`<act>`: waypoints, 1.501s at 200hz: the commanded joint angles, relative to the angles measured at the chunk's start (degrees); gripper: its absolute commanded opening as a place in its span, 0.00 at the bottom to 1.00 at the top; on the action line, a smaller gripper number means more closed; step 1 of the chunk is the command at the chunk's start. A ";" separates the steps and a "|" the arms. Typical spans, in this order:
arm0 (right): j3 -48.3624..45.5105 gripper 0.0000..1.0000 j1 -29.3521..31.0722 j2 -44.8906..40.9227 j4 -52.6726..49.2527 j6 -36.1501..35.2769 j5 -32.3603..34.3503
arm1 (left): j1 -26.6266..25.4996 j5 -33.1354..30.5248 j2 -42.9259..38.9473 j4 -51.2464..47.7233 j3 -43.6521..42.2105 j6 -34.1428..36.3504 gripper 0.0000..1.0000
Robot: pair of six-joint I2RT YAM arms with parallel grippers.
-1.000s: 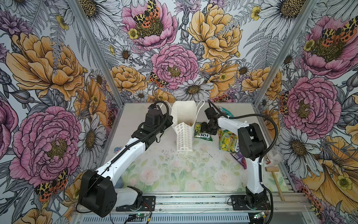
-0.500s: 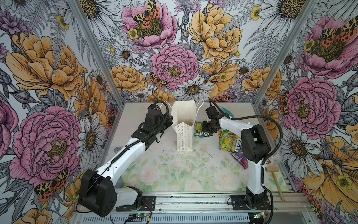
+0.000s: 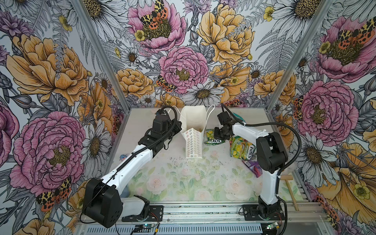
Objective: Place the snacks into the paper bag
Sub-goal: 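Lift the green FOX'S packet upward with the right gripper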
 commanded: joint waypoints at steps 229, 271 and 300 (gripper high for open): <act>11.55 0.00 -2.80 -28.48 -1.49 3.27 9.36 | 0.01 1.86 0.45 2.42 -0.68 -0.62 0.00; 13.96 0.00 -2.62 -30.18 -1.44 3.31 11.15 | -0.29 1.68 0.34 2.33 -0.66 -0.71 0.00; 14.66 0.00 -1.73 -31.49 0.24 2.99 12.56 | -0.25 1.68 0.51 2.44 -0.50 -0.86 0.00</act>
